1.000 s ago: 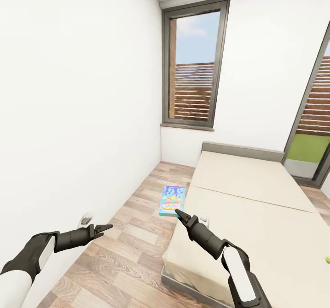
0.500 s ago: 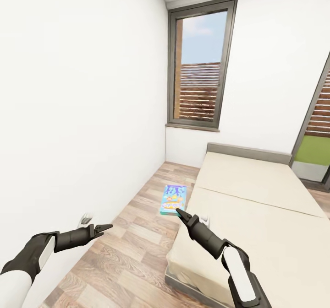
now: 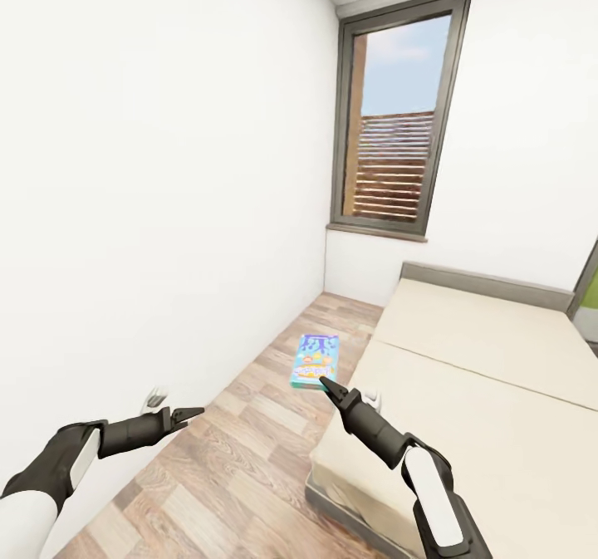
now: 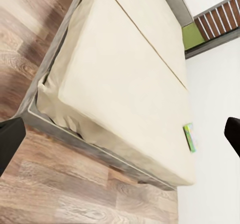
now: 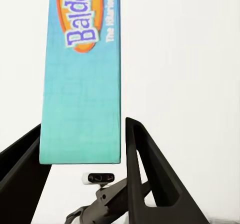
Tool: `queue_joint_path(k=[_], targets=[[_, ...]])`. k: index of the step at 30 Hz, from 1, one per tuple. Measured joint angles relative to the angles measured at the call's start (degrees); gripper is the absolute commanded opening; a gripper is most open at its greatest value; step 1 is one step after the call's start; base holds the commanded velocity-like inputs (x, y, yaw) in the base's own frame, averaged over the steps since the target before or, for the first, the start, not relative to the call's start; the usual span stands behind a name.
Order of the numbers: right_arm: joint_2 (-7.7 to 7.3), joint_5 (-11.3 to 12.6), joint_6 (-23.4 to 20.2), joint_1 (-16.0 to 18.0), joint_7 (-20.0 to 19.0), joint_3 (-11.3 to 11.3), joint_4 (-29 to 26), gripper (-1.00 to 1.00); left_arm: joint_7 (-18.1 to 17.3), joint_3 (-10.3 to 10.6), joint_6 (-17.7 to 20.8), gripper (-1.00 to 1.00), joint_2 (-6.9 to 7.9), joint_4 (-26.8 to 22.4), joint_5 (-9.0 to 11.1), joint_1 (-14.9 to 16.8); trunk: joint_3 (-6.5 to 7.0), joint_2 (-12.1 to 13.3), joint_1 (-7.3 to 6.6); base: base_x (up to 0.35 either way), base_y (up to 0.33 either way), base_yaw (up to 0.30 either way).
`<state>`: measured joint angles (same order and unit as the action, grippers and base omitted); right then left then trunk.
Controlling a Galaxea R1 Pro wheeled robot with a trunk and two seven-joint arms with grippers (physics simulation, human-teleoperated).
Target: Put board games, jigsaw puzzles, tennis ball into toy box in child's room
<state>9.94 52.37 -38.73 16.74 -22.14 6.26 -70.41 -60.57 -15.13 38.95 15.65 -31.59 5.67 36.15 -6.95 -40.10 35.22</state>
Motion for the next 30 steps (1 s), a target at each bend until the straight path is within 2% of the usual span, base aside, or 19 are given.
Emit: queue_joint_path(k=[13,17,24,30], targets=[[0.00,-0.01,0.04,0.00,-0.06,-0.06,-0.32,-1.00,0.02,0.02,-0.07,1.00,-0.02,0.01,-0.06,0.02,0.00,0.00,0.00,-0.005,-0.283,0.288],[0.00,-0.03,0.08,0.00,0.01,-0.34,-0.40,-1.00,0.00,0.07,-0.07,1.00,0.00,0.03,-0.10,0.02,0.00,0.00,0.00,0.000,-0.250,0.147],[-0.01,-0.04,0.09,0.00,0.02,-0.08,0.00,-1.00,-0.15,-0.02,-0.13,1.00,-0.01,-0.01,0.02,0.01,0.03,0.00,-0.01,0.000,-0.014,0.090],[-0.01,-0.05,0.09,0.00,0.01,-0.08,0.10,-1.00,-0.05,-0.03,0.05,1.00,-0.02,0.00,0.04,0.01,1.26,2.39,-1.32,0.000,-0.001,0.257]])
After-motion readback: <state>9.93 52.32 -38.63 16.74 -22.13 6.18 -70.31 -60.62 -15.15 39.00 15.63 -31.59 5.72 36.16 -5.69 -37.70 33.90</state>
